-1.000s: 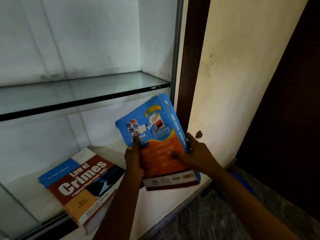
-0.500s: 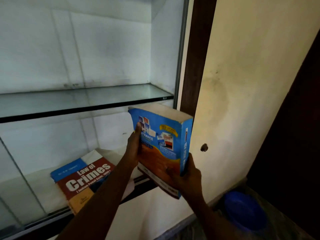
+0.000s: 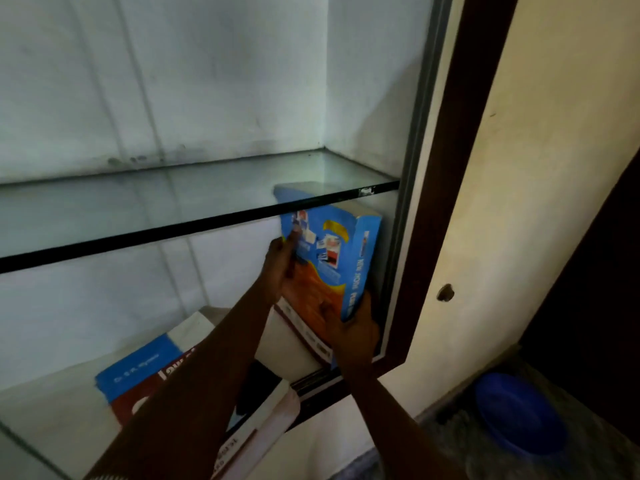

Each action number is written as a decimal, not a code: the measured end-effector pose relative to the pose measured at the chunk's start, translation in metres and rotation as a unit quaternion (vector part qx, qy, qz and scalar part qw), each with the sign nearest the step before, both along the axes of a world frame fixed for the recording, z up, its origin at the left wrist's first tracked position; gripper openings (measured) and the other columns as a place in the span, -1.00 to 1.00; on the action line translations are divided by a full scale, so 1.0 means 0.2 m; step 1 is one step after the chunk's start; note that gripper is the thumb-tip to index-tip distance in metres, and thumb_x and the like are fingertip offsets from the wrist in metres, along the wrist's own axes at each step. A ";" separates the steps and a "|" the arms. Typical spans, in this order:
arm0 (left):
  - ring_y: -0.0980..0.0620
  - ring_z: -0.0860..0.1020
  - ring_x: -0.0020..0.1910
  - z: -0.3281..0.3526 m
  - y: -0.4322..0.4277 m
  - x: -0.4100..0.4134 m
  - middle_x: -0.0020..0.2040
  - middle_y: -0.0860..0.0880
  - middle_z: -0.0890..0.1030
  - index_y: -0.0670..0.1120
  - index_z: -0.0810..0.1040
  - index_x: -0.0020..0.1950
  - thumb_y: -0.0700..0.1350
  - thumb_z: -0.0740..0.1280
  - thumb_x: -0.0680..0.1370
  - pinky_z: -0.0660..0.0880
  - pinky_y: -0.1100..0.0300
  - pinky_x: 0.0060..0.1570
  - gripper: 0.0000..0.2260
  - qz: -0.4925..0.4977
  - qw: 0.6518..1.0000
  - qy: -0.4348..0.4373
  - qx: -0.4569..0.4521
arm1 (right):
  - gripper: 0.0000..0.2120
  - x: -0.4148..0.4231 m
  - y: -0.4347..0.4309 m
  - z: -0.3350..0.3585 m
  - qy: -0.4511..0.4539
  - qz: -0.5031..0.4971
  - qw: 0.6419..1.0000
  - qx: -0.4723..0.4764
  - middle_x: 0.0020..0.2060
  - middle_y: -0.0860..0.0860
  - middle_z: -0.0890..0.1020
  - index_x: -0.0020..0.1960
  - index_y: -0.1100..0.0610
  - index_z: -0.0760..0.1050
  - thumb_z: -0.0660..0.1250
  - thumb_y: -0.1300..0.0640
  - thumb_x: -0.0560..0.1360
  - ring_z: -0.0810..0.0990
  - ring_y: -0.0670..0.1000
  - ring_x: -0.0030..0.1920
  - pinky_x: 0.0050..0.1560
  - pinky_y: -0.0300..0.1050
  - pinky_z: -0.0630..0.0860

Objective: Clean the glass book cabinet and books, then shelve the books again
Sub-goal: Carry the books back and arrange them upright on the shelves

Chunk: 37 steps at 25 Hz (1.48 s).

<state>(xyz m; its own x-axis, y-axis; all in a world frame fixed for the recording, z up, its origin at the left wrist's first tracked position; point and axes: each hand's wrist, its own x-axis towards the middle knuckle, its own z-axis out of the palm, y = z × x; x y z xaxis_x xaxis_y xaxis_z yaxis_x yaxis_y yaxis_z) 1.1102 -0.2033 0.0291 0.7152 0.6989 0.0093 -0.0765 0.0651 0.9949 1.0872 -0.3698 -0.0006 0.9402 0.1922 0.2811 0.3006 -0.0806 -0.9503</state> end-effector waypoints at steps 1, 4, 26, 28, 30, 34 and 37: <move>-0.24 0.59 0.09 -0.01 -0.03 -0.03 0.09 -0.24 0.62 -0.15 0.56 0.18 0.44 0.40 0.24 0.46 -0.26 0.15 -0.22 0.041 0.998 0.005 0.044 | -0.26 0.02 0.01 -0.01 0.008 -0.010 1.000 0.009 0.02 0.07 0.61 0.30 0.19 0.38 0.44 -0.19 0.27 0.60 0.09 0.01 0.02 0.01 0.55; -0.03 0.23 0.47 -0.04 -0.21 -0.13 0.49 -0.06 0.26 0.11 0.20 0.48 0.40 0.18 0.39 0.16 -0.14 0.44 -0.27 0.114 0.984 0.037 0.129 | -0.37 0.05 0.04 -0.04 0.019 -0.025 0.999 0.017 -0.03 0.05 0.62 0.27 0.18 0.40 0.48 -0.09 0.32 0.59 0.00 -0.08 -0.04 -0.07 0.55; -0.11 0.51 0.10 -0.07 -0.68 -1.57 0.07 -0.13 0.59 -0.10 0.51 0.11 -0.18 0.25 0.57 0.39 0.18 -0.02 -0.86 0.312 0.946 0.087 0.018 | -0.71 -0.50 -0.11 0.24 -0.104 0.427 0.883 -0.167 0.14 0.08 0.55 0.22 0.10 0.48 0.33 0.17 0.50 0.53 -0.01 0.11 0.08 -0.31 0.39; -0.14 0.49 0.10 -0.17 -0.71 -1.62 0.17 -0.18 0.54 -0.10 0.47 0.18 -0.09 0.19 0.61 0.38 0.06 0.06 -0.81 0.317 0.937 0.116 -0.088 | -0.68 -0.54 -0.01 0.31 -0.141 0.492 0.822 -0.251 0.19 0.07 0.53 0.27 0.12 0.45 0.30 0.11 0.53 0.52 0.04 0.18 0.12 -0.25 0.38; -0.15 0.52 0.10 -0.21 -0.72 -1.59 0.15 -0.16 0.57 -0.15 0.47 0.24 0.16 0.16 0.57 0.44 0.01 0.09 -0.56 0.253 0.936 0.113 -0.219 | -0.58 -0.63 0.05 0.33 -0.169 0.561 0.744 -0.322 0.30 0.08 0.46 0.37 0.11 0.33 0.27 0.03 0.55 0.44 0.06 0.28 0.26 -0.15 0.35; -0.15 0.51 0.15 -0.25 -0.69 -1.53 0.14 -0.20 0.59 -0.17 0.51 0.17 0.45 0.04 0.40 0.44 0.02 -0.02 -0.25 0.212 0.893 -0.069 -0.392 | -0.51 -0.84 0.07 0.22 -0.376 0.501 0.558 -0.545 0.29 0.17 0.41 0.37 0.21 0.29 0.27 0.00 0.53 0.36 0.16 0.33 0.36 0.04 0.29; -0.12 0.50 0.19 -0.29 -0.69 -1.56 0.14 -0.17 0.60 -0.13 0.53 0.14 0.46 -0.04 0.40 0.43 0.04 0.05 -0.24 0.204 0.898 -0.110 -0.373 | -0.65 -0.95 0.05 0.19 -0.430 0.400 0.582 -0.563 0.15 0.19 0.52 0.24 0.24 0.41 0.24 0.07 0.53 0.48 0.22 0.19 0.15 0.10 0.42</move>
